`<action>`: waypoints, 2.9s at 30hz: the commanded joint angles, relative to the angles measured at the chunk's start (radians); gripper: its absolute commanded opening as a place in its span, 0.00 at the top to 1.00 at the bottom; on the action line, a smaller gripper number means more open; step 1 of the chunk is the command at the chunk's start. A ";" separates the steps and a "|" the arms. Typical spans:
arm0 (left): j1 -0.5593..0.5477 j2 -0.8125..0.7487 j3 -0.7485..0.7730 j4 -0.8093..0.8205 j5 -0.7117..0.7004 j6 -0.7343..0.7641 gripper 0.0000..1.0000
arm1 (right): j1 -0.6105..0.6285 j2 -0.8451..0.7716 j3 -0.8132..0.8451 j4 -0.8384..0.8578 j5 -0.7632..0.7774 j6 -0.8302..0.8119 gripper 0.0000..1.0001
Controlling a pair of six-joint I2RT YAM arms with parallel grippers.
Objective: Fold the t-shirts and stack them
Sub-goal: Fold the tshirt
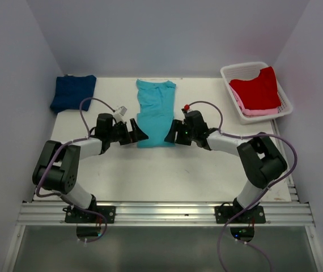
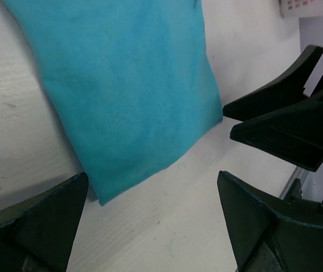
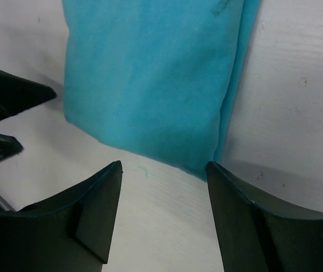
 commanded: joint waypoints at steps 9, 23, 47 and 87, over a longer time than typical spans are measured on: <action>0.007 0.137 0.039 -0.105 0.077 -0.018 0.01 | -0.005 -0.082 -0.082 0.077 -0.017 0.035 0.34; 0.005 0.218 -0.012 -0.026 0.071 -0.041 0.09 | -0.006 -0.015 -0.027 0.027 0.092 -0.034 0.39; -0.056 0.077 -0.148 -0.012 0.072 -0.050 1.00 | 0.026 -0.137 -0.190 0.118 0.003 0.032 1.00; -0.107 -0.111 0.267 -0.147 -0.389 0.028 1.00 | 0.007 -0.099 0.235 -0.148 0.399 -0.272 1.00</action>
